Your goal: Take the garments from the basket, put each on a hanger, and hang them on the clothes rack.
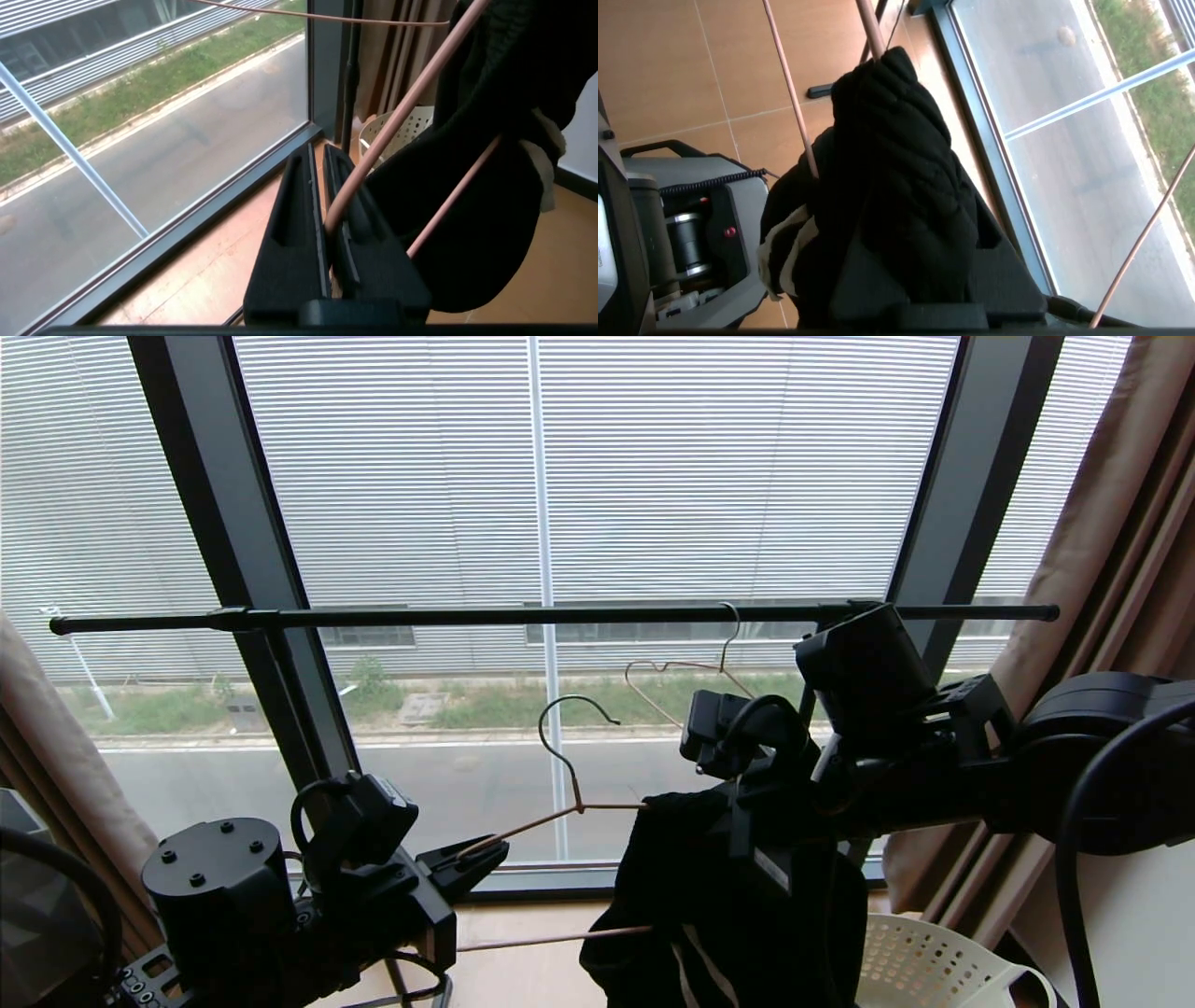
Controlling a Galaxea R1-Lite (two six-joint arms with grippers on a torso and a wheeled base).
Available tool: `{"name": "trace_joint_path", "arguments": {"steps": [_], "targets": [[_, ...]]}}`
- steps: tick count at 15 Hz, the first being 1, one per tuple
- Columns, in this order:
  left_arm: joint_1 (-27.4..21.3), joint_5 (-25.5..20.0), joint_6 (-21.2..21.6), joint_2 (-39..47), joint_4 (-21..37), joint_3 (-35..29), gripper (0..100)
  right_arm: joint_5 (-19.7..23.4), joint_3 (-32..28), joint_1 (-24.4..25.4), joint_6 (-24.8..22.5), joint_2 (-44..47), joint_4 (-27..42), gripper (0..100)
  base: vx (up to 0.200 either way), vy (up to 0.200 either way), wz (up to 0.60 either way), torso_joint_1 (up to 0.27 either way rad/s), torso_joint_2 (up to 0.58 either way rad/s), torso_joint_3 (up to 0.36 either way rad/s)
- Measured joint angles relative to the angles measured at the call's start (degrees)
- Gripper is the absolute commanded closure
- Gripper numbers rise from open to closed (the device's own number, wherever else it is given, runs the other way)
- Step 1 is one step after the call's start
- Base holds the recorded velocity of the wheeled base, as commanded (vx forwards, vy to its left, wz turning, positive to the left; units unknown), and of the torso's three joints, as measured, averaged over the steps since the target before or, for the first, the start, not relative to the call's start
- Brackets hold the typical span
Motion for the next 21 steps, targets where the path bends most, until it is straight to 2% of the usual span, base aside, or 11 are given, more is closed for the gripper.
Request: {"name": "trace_joint_path", "arguments": {"steps": [5, 6, 16, 21], "targets": [[-0.1, 0.0, 0.2, 0.3, 0.0, -0.1, 100, 0.0, 0.0, 0.0, 0.0, -0.1, 0.0, 100, 0.000, 0.000, 0.00, 0.000, 0.00, 0.000], [-0.1, 0.0, 0.3, 0.4, 0.0, -0.1, 0, 0.0, 0.0, 0.0, 0.0, -0.1, 0.0, 100, 0.000, 0.000, 0.00, 0.000, 0.00, 0.000], [0.2, 0.1, -1.1, -1.3, 0.0, -0.2, 0, 0.0, -0.2, -0.9, 0.0, -0.5, -0.1, 100, 0.000, 0.000, 0.00, 0.000, 0.00, 0.000], [3.6, 0.0, -2.7, -2.8, 0.0, -1.8, 0, 0.1, 0.6, -2.7, 0.2, -1.7, -0.3, 100, 0.000, 0.000, 0.00, 0.000, 0.00, 0.000]]}}
